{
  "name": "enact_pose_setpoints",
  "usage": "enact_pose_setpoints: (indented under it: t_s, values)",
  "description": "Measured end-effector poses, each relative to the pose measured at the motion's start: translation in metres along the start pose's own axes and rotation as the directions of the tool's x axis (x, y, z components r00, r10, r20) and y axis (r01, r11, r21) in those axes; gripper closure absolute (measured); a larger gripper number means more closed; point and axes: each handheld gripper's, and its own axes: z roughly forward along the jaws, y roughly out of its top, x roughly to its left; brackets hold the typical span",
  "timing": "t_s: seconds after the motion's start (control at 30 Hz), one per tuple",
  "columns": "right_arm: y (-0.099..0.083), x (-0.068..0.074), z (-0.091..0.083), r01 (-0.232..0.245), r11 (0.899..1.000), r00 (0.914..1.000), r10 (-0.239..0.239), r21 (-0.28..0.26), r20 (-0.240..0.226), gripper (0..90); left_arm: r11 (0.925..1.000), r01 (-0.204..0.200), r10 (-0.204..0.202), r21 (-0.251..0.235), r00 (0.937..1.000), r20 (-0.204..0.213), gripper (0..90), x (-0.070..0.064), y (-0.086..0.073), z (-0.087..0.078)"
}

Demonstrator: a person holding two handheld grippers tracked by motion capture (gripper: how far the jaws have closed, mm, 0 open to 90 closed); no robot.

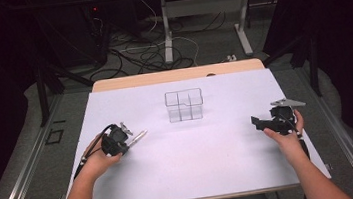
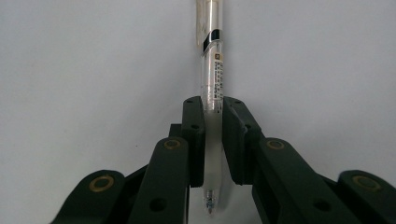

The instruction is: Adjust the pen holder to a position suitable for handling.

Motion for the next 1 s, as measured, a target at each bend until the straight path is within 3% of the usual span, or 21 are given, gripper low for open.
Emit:
enact_pose_setpoints:
  t_s: [0.33,0.43,0.8,1.0]
  values:
    - [0.002,0.006,-0.001,0.033,0.999,0.9993,-0.033,-0.010,-0.015,15.0,0.9990,0.033,-0.031,-0.031,0.9983,0.049,79.6,-0.001,0.003,-0.011]
    - [0.002,0.009,-0.001,0.042,0.999,0.9987,-0.042,-0.007,-0.028,15.2,0.9995,0.015,-0.014,-0.028,0.9979,0.063,79.6,-0.004,0.005,-0.015]
    - [0.008,0.028,-0.007,0.078,0.996,0.9934,-0.082,-0.051,-0.080,15.9,0.9949,-0.043,0.050,-0.091,0.9963,0.071,79.6,-0.020,0.020,-0.026]
    - [0.010,0.040,-0.008,0.091,0.994,0.9894,-0.097,-0.058,-0.108,15.8,0.9916,-0.049,0.059,-0.119,0.9949,0.081,79.6,-0.027,0.026,-0.028]
